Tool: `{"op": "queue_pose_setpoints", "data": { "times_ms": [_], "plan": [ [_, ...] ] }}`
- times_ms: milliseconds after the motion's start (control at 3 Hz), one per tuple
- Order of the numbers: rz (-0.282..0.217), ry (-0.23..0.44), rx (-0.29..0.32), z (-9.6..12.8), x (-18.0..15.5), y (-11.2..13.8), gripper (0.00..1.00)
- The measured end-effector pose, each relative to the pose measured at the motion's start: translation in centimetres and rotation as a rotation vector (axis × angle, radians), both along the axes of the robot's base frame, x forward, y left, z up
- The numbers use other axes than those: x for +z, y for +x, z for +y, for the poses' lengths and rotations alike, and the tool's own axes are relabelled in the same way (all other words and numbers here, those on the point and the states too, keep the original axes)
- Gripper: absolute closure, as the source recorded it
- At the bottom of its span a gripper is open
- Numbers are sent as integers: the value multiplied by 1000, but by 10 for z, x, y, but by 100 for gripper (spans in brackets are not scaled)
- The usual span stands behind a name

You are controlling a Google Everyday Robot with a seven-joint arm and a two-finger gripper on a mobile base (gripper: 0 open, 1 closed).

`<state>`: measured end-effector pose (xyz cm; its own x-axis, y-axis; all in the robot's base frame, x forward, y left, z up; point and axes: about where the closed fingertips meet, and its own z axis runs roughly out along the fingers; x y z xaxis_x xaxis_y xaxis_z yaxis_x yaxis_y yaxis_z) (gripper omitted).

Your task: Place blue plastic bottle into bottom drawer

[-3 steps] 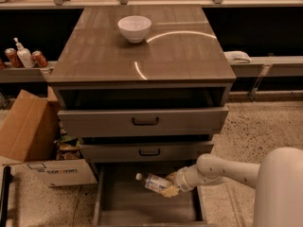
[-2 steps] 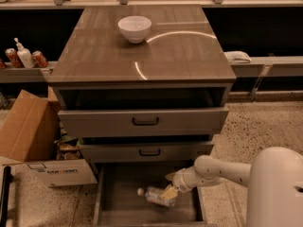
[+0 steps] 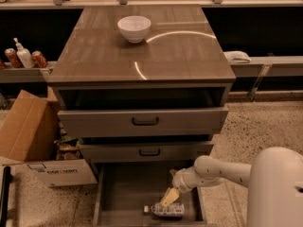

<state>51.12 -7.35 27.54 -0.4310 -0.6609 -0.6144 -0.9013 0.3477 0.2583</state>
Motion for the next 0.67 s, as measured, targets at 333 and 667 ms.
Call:
{"op": "queue_pose_setpoints", "data": {
  "times_ms": [333, 667],
  "plan": [
    [-9, 15, -47, -24, 12, -18, 0],
    [-33, 37, -107, -54, 27, -34, 0]
  ]
}}
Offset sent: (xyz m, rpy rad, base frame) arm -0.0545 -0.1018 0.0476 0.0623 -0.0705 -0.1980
